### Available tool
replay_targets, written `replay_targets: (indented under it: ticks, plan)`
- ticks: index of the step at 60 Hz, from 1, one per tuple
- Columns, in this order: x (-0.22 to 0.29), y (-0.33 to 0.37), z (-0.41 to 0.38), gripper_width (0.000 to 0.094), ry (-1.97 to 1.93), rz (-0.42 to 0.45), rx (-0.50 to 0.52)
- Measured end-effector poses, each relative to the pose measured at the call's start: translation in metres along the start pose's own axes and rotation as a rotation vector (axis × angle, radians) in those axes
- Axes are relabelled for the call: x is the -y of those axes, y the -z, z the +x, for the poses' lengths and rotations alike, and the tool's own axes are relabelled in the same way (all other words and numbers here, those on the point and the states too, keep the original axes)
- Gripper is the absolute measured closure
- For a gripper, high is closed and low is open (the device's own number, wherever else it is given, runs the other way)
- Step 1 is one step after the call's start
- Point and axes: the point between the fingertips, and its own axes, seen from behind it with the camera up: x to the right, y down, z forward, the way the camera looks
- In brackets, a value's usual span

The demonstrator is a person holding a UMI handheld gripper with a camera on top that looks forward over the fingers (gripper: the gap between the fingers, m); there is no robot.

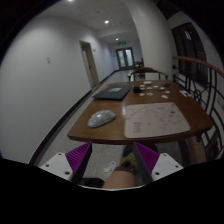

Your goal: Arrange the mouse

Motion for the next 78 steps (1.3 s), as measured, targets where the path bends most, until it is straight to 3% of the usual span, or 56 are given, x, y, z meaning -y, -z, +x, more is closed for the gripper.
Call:
replay_targets:
  ticks: [12, 42, 46, 49, 53, 57, 63, 70, 78]
  plan:
    - [-0.001, -0.072, -0.057, 0.0087, 0.047, -0.027, 0.087]
    - [0.063, -0.213, -0.079, 0.0109, -0.002, -0.02, -0.095]
    - [0.07, -0.229, -0.072, 0.0175, 0.029, -0.035, -0.13]
    - [0.072, -0.234, -0.063, 0.0351, 0.061, -0.046, -0.169]
    - [0.073, -0.237, -0.064, 0.0414, 0.095, -0.055, -0.165]
    - [0.074, -0.239, -0.068, 0.0524, 0.112, -0.063, -0.126]
    - [0.078, -0.231, -0.078, 0.0592, 0.11, -0.072, -0.021]
    - [0.141, -0.179, -0.065, 0.0592, 0.111, 0.08, 0.009]
    - [0.221, -0.103, 0.01, 0.0595, 0.085, 0.288, -0.084]
